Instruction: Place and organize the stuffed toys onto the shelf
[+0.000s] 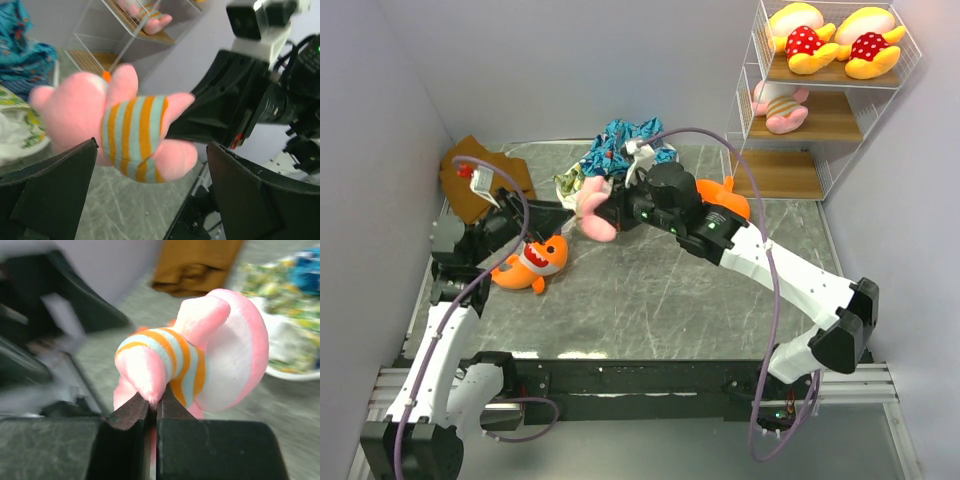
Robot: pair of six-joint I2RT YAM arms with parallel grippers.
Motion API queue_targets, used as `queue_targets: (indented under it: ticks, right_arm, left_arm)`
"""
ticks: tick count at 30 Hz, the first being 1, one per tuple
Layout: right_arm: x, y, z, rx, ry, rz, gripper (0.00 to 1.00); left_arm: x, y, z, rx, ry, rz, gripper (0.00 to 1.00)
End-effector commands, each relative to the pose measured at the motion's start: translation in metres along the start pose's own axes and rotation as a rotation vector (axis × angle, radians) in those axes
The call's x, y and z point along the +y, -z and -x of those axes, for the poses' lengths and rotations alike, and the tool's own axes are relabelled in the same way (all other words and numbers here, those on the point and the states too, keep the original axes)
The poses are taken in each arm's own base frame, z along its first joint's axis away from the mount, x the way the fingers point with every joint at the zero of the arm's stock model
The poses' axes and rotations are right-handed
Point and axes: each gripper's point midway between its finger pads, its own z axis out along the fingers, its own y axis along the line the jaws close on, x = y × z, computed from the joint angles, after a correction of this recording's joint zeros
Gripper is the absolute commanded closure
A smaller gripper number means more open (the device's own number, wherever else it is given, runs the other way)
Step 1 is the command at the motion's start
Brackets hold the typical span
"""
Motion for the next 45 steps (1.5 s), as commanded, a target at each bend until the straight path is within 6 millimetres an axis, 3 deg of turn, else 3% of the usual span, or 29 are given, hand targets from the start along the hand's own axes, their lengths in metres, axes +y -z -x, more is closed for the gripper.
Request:
queue_targets:
  ticks: [1,2,3,5,6,8,9,15,19,22,28,29,34,37,39,41,45]
  right_arm:
    - [-0.031,0.040,0.001,0.018,0.270,-0.128,0.97]
    - [-0.032,0.044,-0.006,0.054,0.349,-0.106,0.96]
    - [-0.040,0.048,-0.026,0.123,0.375,-0.118,0.94]
    - [-0.047,0.055,-0.043,0.173,0.509,-0.118,0.93]
    - [-0.060,0.057,-0.066,0.224,0.559,-0.143,0.92]
    - [-0.065,0.064,-0.083,0.249,0.686,-0.147,0.90]
    - [-0.080,0.067,-0.102,0.299,0.733,-0.185,0.89]
    - [-0.120,0.071,-0.168,0.496,1.077,-0.222,0.92]
    - [-0.141,0.066,-0.197,0.595,1.254,-0.223,0.97]
    - [-0.143,0.067,-0.218,0.602,1.350,-0.164,0.96]
    - [-0.133,0.084,-0.257,0.699,1.323,-0.010,0.75]
    - [-0.131,0.088,-0.259,0.725,1.311,0.006,0.66]
    - [-0.113,0.095,-0.260,0.740,1.185,0.046,0.52]
    - [-0.096,0.096,-0.245,0.665,1.096,0.035,0.45]
    - [-0.078,0.099,-0.231,0.615,1.028,0.059,0.35]
    - [-0.059,0.100,-0.217,0.557,0.932,0.081,0.33]
    - [-0.040,0.100,-0.189,0.447,0.724,0.010,0.34]
  left_arm:
    - [-0.005,0.001,0.034,-0.048,-0.105,0.135,0.04]
    - [0.012,0.004,0.037,-0.066,-0.082,0.232,0.04]
    - [0.018,0.006,0.042,-0.084,-0.115,0.269,0.04]
    - [0.035,0.015,0.048,-0.132,-0.125,0.382,0.04]
    - [0.042,0.020,0.051,-0.150,-0.154,0.425,0.04]
    - [0.048,0.032,0.057,-0.197,-0.181,0.497,0.04]
    - [0.060,0.042,0.061,-0.237,-0.194,0.580,0.04]
    - [0.081,0.084,0.072,-0.371,-0.277,0.787,0.04]
    - [0.071,0.086,0.071,-0.387,-0.289,0.754,0.04]
    - [0.072,0.088,0.073,-0.391,-0.290,0.769,0.04]
    - [0.072,0.093,0.074,-0.407,-0.288,0.786,0.04]
    - [0.073,0.092,0.073,-0.402,-0.283,0.785,0.04]
    - [0.072,0.094,0.074,-0.410,-0.285,0.790,0.04]
    - [0.071,0.095,0.075,-0.414,-0.288,0.793,0.04]
    - [0.072,0.095,0.074,-0.413,-0.285,0.795,0.04]
    - [0.073,0.095,0.074,-0.412,-0.284,0.798,0.04]
    - [0.072,0.096,0.074,-0.412,-0.285,0.800,0.04]
